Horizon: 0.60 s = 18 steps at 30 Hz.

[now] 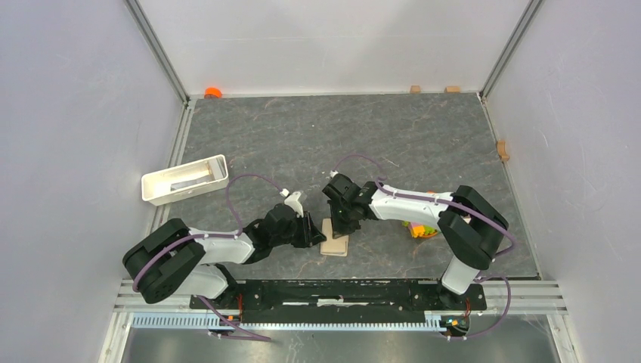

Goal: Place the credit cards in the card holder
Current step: Close the card holder at the center of the board.

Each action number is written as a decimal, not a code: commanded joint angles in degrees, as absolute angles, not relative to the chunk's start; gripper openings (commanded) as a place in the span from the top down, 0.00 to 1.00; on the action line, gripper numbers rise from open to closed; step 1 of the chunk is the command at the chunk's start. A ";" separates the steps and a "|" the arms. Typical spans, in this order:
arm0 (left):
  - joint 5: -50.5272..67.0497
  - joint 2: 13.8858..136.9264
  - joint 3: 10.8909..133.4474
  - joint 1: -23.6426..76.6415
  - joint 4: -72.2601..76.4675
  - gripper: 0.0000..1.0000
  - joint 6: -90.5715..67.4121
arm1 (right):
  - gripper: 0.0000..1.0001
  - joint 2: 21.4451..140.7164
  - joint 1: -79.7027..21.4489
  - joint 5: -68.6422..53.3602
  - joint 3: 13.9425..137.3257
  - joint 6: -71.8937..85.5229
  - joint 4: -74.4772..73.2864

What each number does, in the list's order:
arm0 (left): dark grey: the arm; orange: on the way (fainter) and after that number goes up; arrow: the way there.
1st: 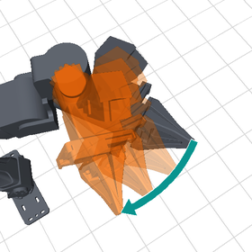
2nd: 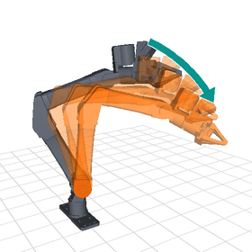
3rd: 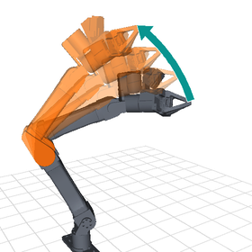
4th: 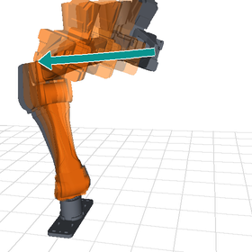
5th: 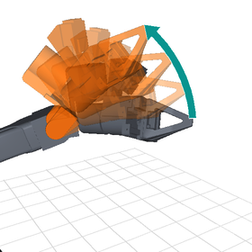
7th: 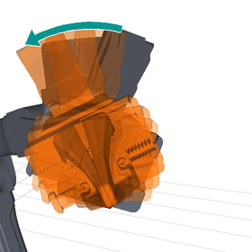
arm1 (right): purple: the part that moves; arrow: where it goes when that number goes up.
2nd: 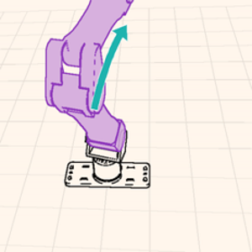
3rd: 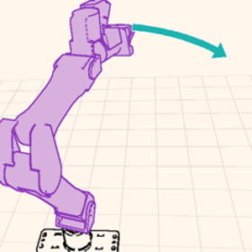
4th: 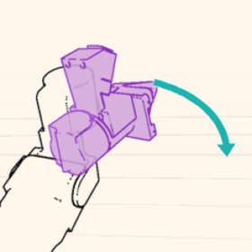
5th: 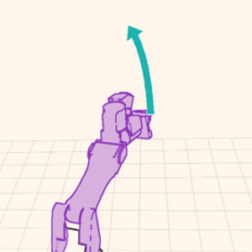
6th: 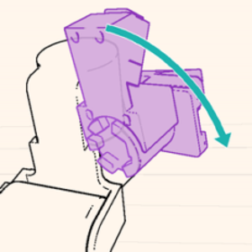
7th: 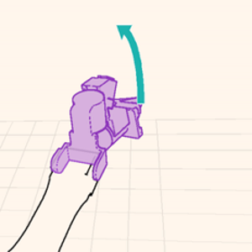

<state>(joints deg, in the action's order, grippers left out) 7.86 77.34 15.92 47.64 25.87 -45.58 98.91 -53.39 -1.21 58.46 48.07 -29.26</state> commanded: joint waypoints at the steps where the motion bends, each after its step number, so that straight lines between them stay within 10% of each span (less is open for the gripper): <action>1: 7.71 77.58 14.16 47.65 19.58 0.68 -43.95 | 1.00 108.24 -50.77 9.16 53.31 45.79 -32.79; 18: 7.15 72.00 23.29 47.59 6.69 0.55 -36.14 | 1.00 98.42 -50.58 7.19 61.49 32.27 -31.81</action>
<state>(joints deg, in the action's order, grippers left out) 7.60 71.55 19.66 47.64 11.62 -40.64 98.37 -52.03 -3.03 60.58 38.89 -29.87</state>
